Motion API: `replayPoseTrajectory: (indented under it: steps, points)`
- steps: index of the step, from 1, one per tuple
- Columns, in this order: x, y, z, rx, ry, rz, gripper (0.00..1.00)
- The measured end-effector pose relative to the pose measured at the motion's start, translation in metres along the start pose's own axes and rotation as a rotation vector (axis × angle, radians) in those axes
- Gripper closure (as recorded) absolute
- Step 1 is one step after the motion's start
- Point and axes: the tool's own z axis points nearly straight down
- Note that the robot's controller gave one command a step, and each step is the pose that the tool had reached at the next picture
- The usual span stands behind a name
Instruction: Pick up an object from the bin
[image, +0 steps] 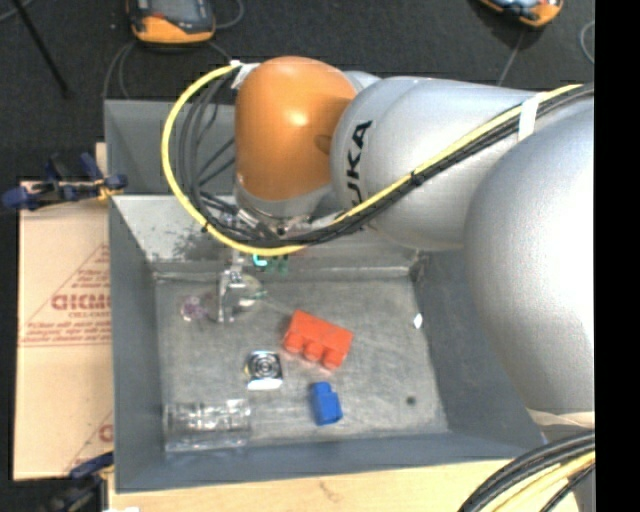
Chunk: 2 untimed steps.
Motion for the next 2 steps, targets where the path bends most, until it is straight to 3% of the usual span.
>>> replayPoseTrajectory:
  steps: [1,2]
  points:
    - [-0.034,-0.072,0.133,0.000,-0.012,-0.375,0.00]
    - [-0.028,-0.084,0.104,-0.001,-0.013,-0.157,0.00]
